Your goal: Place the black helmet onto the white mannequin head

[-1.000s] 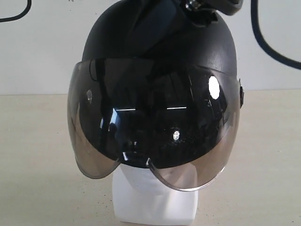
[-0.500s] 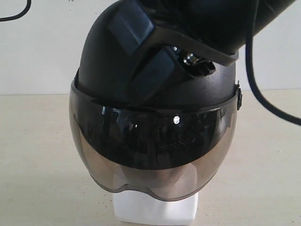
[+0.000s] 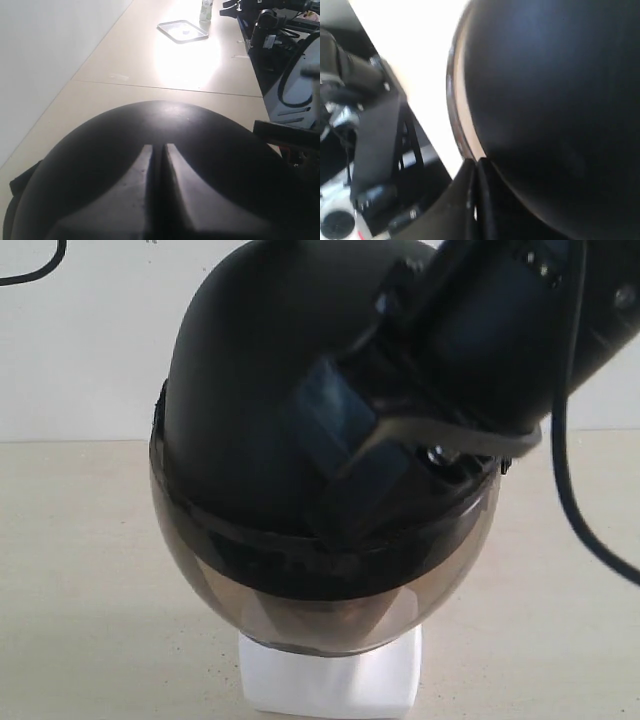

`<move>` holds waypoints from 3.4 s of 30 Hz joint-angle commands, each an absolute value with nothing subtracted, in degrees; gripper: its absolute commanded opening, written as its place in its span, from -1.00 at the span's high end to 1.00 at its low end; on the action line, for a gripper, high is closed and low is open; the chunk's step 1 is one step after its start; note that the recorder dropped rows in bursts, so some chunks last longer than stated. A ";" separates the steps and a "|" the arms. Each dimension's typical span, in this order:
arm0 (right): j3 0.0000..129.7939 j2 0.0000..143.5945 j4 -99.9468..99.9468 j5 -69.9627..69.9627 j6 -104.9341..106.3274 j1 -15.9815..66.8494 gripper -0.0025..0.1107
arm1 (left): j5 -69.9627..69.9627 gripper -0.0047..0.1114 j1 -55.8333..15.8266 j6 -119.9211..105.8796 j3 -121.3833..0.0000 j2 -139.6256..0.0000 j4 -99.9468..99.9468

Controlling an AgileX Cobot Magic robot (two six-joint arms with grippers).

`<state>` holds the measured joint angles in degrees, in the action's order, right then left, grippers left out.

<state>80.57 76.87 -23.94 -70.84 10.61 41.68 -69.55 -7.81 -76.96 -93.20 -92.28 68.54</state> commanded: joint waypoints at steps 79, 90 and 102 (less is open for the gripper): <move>18.94 14.00 -5.42 -5.66 -1.68 18.77 0.96 | -22.55 0.84 1.10 -60.17 -18.10 -20.34 65.57; 8.90 3.08 -4.20 -15.36 3.48 6.26 0.96 | -22.55 0.84 1.10 -60.17 -18.10 -20.34 65.57; 0.00 0.00 -3.95 -17.06 3.35 6.26 0.96 | -22.55 0.84 1.10 -60.17 -18.10 -20.34 65.57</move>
